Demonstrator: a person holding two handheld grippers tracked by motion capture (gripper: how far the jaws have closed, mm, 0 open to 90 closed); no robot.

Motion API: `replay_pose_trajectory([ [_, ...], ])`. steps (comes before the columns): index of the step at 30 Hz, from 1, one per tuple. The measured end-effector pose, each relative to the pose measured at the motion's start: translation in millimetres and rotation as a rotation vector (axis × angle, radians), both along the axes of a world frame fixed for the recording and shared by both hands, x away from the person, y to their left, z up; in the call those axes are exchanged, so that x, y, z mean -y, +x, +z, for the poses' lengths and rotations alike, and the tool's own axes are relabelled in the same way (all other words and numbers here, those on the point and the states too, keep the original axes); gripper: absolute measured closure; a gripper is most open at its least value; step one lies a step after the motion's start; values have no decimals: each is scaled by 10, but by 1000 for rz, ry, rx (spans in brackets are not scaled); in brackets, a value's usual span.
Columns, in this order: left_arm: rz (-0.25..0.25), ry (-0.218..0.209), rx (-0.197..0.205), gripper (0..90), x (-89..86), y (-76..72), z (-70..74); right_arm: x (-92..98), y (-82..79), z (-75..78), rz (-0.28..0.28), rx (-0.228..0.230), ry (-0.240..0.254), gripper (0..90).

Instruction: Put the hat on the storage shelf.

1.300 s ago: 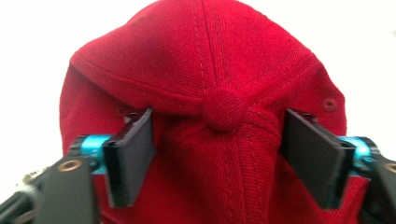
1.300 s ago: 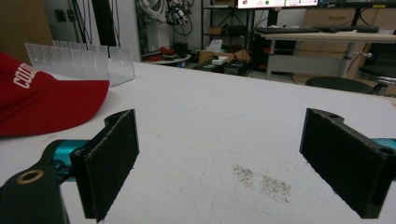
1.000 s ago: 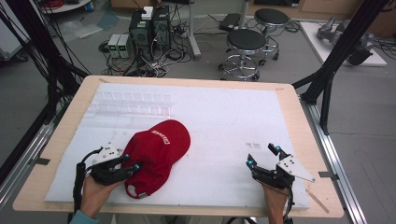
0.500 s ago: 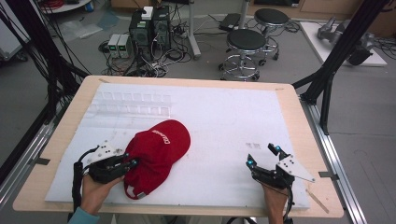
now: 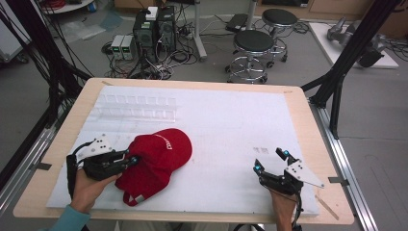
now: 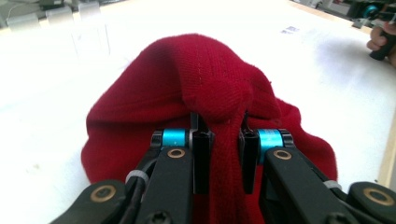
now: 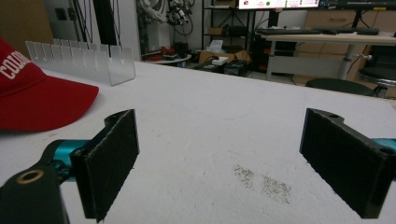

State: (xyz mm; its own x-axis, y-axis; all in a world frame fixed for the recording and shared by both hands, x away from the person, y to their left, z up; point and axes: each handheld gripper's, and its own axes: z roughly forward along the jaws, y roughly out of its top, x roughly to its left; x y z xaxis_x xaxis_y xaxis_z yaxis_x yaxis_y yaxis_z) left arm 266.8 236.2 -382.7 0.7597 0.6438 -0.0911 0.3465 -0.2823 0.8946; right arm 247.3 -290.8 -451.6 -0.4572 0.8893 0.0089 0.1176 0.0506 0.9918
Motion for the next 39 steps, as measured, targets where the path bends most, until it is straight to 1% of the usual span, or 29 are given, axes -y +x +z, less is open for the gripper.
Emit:
replay_pose_trajectory([
  [2,-25,10,20,812,-2,25,103,0,0,0,2,-1,-1,107],
  [3,-25,10,20,812,-2,25,103,0,0,0,2,0,-1,107],
  [4,-52,5,31,813,7,48,194,0,1,1,3,1,-2,107],
  [7,-94,14,48,813,22,91,310,2,4,1,5,0,0,107],
  [9,-103,19,51,813,26,100,335,0,4,1,6,-2,0,107],
  [10,-121,20,54,813,37,127,395,0,8,2,6,-1,0,107],
  [11,-121,20,54,813,37,127,395,0,8,2,6,-1,0,107],
  [12,-136,27,58,814,49,151,452,1,17,5,6,-7,-4,107],
  [15,-150,17,57,814,63,175,494,-3,17,8,5,-14,-5,107],
  [16,-165,8,57,814,75,200,530,-13,17,12,8,-20,-9,107],
  [17,-165,8,57,814,75,200,530,-10,23,12,11,-13,-18,107],
  [18,-172,-6,54,814,93,226,554,-14,24,14,12,-15,-19,107],
  [20,-178,-8,59,814,116,252,572,-18,25,16,20,-16,-16,107],
  [23,-201,-11,64,814,169,291,598,-50,28,70,52,-7,-2,107],
  [26,-228,-14,66,814,230,328,621,-104,39,160,91,6,6,107],
  [29,-270,-30,65,814,299,372,658,-177,62,276,140,9,-1,107],
  [31,-291,-27,66,814,339,392,688,-236,75,354,175,15,-2,107],
  [32,-299,-24,65,814,360,399,702,-268,84,394,195,11,-5,107],
  [33,-306,-25,64,814,382,404,714,-298,96,430,213,17,-14,107],
  [36,-325,-21,62,814,433,415,747,-401,120,524,266,21,-20,107],
  [39,-338,-23,55,814,477,423,769,-513,150,607,315,15,-31,107],
])
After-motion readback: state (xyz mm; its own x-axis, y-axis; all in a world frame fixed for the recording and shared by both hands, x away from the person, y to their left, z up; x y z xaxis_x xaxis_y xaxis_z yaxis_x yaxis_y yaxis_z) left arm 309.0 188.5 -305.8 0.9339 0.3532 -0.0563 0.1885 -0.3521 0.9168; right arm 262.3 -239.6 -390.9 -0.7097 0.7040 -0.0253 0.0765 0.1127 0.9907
